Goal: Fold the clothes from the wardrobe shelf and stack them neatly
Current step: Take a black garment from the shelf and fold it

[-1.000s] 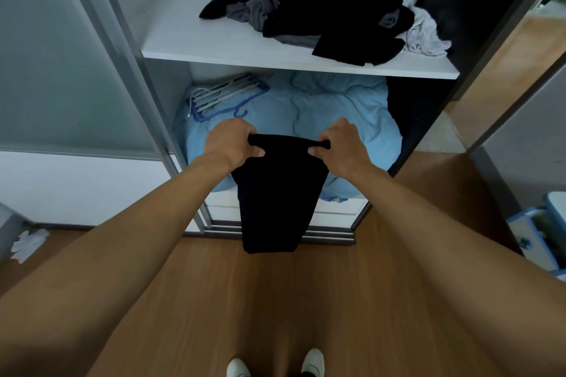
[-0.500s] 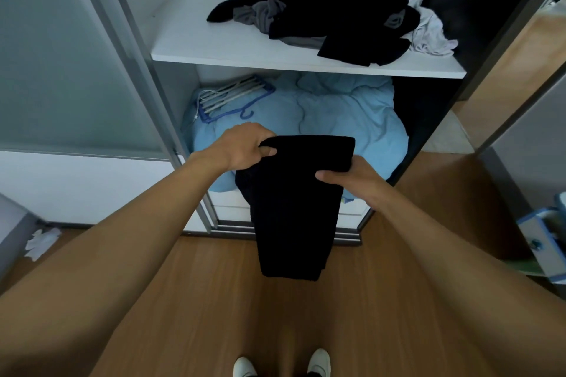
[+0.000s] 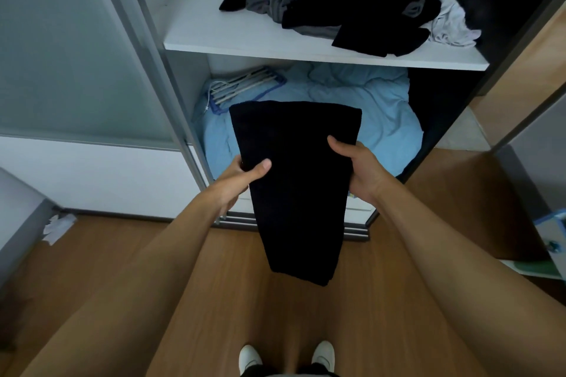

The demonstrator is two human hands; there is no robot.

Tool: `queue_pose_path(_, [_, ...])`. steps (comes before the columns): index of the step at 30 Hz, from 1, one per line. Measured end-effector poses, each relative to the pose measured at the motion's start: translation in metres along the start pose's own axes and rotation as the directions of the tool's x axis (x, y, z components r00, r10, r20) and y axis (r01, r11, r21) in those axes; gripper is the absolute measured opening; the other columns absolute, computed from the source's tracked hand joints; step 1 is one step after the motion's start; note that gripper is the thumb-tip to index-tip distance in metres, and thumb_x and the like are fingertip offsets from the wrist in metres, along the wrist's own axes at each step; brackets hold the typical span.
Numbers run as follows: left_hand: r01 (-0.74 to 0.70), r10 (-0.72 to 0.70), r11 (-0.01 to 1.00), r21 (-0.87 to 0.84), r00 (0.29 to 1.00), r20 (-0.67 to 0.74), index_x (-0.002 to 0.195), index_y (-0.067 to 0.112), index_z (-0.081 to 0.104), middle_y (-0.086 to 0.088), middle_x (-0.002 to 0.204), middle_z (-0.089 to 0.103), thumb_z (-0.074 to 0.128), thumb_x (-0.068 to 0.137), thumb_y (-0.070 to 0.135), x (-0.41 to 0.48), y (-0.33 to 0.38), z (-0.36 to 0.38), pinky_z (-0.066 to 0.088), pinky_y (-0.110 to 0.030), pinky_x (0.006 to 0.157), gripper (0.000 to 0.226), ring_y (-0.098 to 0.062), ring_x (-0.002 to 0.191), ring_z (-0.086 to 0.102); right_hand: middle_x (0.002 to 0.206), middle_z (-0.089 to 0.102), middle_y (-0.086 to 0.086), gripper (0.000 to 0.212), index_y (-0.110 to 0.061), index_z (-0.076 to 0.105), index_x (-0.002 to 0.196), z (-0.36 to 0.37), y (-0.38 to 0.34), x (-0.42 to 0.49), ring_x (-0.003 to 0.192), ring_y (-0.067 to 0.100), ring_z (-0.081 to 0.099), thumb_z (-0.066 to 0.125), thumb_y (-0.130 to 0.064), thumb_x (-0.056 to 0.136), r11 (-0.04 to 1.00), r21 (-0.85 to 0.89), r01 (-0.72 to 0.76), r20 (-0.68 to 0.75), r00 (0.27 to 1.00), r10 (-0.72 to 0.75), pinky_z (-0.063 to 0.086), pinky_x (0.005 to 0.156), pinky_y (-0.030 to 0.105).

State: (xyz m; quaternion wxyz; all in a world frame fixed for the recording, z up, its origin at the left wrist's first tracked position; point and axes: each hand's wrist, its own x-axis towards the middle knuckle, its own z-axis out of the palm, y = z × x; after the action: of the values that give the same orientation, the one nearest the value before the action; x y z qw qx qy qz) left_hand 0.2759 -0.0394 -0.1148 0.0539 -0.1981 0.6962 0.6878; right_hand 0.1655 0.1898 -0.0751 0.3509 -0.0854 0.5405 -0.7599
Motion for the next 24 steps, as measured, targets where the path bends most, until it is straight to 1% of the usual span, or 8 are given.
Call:
queue_pose_path(2, [-0.047, 0.045, 0.999, 0.013, 0.993, 0.109, 0.154, 0.022, 0.029, 0.001, 0.151, 0.046, 0.082, 0.050, 0.074, -0.001, -0.004, 0.001, 0.025, -0.042, 0.121, 0.128, -0.017, 0.141, 0.039, 0.109, 0.074, 0.006, 0.036, -0.011, 0.074, 0.116, 0.001, -0.005, -0.003, 0.099, 0.021, 0.071, 0.070, -0.029, 0.085, 0.997, 0.059, -0.048, 0.029, 0.999, 0.046, 0.056, 0.093, 0.033])
queue_pose_path(6, [-0.167, 0.152, 0.984, 0.068, 0.970, 0.188, 0.156, 0.021, 0.023, 0.001, 0.156, 0.038, 0.080, 0.040, 0.081, -0.001, 0.007, 0.007, 0.022, -0.040, 0.123, 0.142, -0.016, 0.144, 0.033, 0.102, 0.075, 0.004, 0.029, -0.011, 0.077, 0.109, -0.002, -0.017, -0.008, 0.091, 0.019, 0.072, 0.065, -0.030, 0.091, 0.980, 0.165, -0.112, 0.100, 0.990, 0.097, 0.059, 0.082, 0.031])
queue_pose_path(9, [-0.203, 0.188, 0.978, 0.047, 0.958, 0.218, 0.157, 0.020, 0.013, -0.001, 0.161, 0.028, 0.082, 0.034, 0.080, 0.003, 0.012, 0.007, 0.019, -0.043, 0.123, 0.154, -0.018, 0.148, 0.026, 0.099, 0.075, 0.004, 0.028, -0.011, 0.078, 0.105, -0.004, -0.023, -0.011, 0.089, 0.019, 0.072, 0.067, -0.030, 0.089, 0.970, 0.210, -0.127, 0.112, 0.988, 0.105, 0.058, 0.085, 0.032])
queue_pose_path(14, [-0.239, 0.218, 0.969, 0.058, 0.943, 0.253, 0.156, 0.017, 0.013, -0.001, 0.161, 0.026, 0.078, 0.028, 0.086, 0.008, 0.027, 0.008, 0.017, -0.044, 0.124, 0.159, -0.018, 0.149, 0.023, 0.101, 0.074, 0.005, 0.033, -0.010, 0.078, 0.106, -0.006, -0.032, -0.009, 0.090, 0.021, 0.071, 0.074, -0.032, 0.082, 0.966, 0.223, -0.132, 0.108, 0.988, 0.110, 0.057, 0.089, 0.034])
queue_pose_path(17, [-0.216, 0.208, 0.976, 0.004, 0.945, 0.251, 0.155, 0.018, 0.020, -0.001, 0.157, 0.035, 0.084, 0.033, 0.078, 0.011, 0.033, 0.009, 0.020, -0.043, 0.123, 0.150, -0.017, 0.145, 0.031, 0.101, 0.074, 0.006, 0.035, -0.010, 0.077, 0.108, -0.009, -0.034, -0.007, 0.090, 0.021, 0.072, 0.075, -0.032, 0.081, 0.963, 0.240, -0.122, 0.089, 0.991, 0.104, 0.057, 0.087, 0.034])
queue_pose_path(20, [-0.207, 0.200, 0.978, -0.007, 0.937, 0.285, 0.151, 0.017, 0.035, -0.002, 0.149, 0.049, 0.085, 0.047, 0.072, 0.011, 0.029, 0.012, 0.025, -0.043, 0.121, 0.128, -0.018, 0.138, 0.044, 0.104, 0.075, 0.007, 0.034, -0.010, 0.077, 0.109, -0.011, -0.034, -0.005, 0.092, 0.023, 0.072, 0.073, -0.032, 0.084, 0.959, 0.265, -0.099, 0.049, 0.995, 0.089, 0.058, 0.085, 0.035])
queue_pose_path(22, [-0.187, 0.179, 0.982, -0.006, 0.934, 0.310, 0.143, 0.021, 0.047, -0.002, 0.142, 0.057, 0.082, 0.052, 0.073, 0.009, 0.025, 0.015, 0.029, -0.041, 0.120, 0.111, -0.018, 0.133, 0.051, 0.105, 0.074, 0.008, 0.034, -0.010, 0.077, 0.109, -0.012, -0.034, -0.003, 0.093, 0.024, 0.073, 0.072, -0.033, 0.085, 0.958, 0.270, -0.094, 0.011, 0.995, 0.095, 0.058, 0.084, 0.036])
queue_pose_path(24, [-0.171, 0.172, 0.985, -0.031, 0.933, 0.317, 0.137, 0.025, 0.052, -0.003, 0.137, 0.061, 0.083, 0.053, 0.070, 0.008, 0.023, 0.017, 0.035, -0.038, 0.116, 0.100, -0.019, 0.128, 0.056, 0.109, 0.073, 0.008, 0.034, -0.010, 0.077, 0.110, -0.013, -0.035, -0.001, 0.095, 0.025, 0.072, 0.071, -0.034, 0.086, 0.966, 0.248, -0.077, -0.043, 0.995, 0.090, 0.057, 0.089, 0.038])
